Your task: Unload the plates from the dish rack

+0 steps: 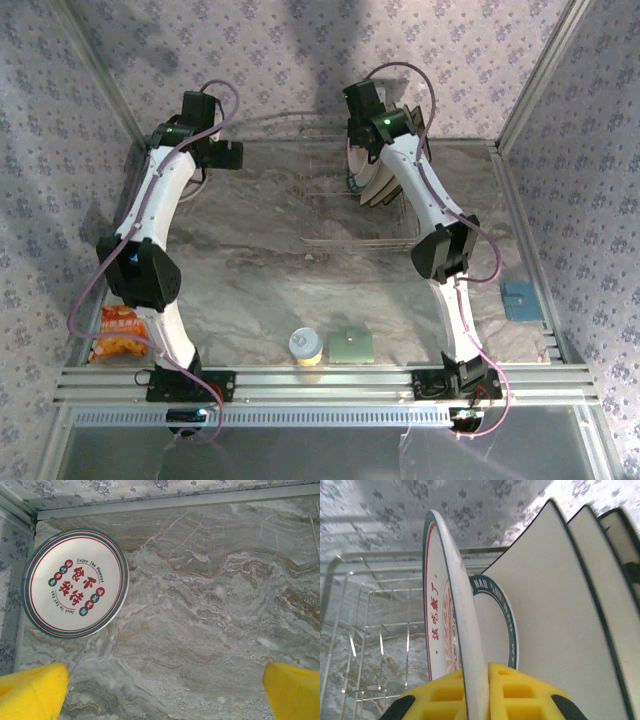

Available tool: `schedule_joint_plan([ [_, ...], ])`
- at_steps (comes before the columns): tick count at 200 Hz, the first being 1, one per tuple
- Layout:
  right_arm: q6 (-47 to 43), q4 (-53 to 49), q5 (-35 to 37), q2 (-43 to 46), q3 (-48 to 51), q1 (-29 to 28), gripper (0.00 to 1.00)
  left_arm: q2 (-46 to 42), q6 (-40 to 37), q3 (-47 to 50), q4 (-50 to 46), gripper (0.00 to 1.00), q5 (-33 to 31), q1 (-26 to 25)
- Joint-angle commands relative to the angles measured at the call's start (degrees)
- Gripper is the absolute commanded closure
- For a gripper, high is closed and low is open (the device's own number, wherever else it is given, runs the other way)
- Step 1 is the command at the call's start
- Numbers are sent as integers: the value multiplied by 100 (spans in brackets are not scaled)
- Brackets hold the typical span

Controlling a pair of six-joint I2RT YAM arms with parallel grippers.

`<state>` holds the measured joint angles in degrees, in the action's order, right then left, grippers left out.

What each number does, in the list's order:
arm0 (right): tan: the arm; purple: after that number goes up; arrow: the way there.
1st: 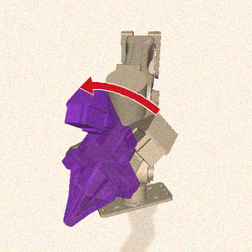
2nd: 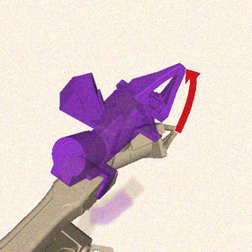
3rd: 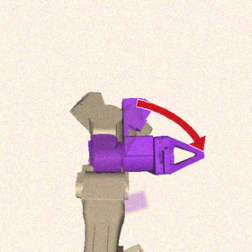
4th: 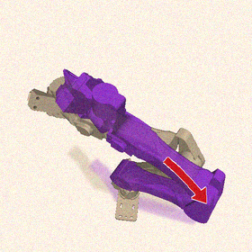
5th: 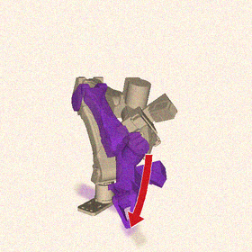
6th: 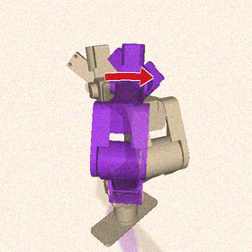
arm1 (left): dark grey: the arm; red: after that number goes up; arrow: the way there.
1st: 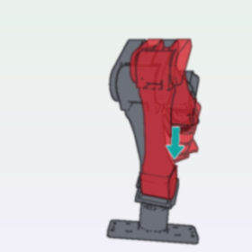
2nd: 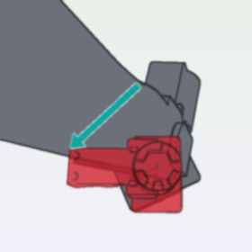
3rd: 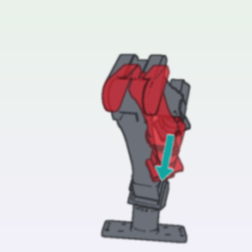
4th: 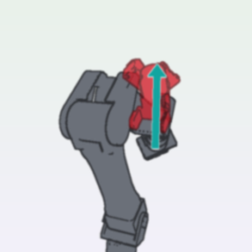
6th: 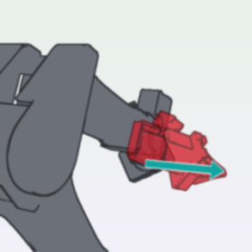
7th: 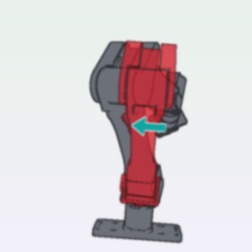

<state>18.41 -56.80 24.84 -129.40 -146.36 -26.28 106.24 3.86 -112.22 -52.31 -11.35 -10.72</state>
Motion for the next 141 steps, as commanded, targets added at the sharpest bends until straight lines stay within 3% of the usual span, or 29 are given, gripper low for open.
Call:
schedule_joint_plan([
  [1, -127, 119, 240, 635, 204, -99, 100, -244, -78, 16, 37, 1, 36, 8],
  [89, -124, 360, -290, 1221, 656, -92, 100, -261, -34, 16, -33, 1, 10, 68],
  [118, -8, 966, -1109, 1633, 1419, 34, 100, -294, 17, 19, -38, 1, 77, 179],
  [141, 164, 1816, -2315, 2095, 2303, 286, 100, -288, 19, 23, -51, 1, 149, 290],
])
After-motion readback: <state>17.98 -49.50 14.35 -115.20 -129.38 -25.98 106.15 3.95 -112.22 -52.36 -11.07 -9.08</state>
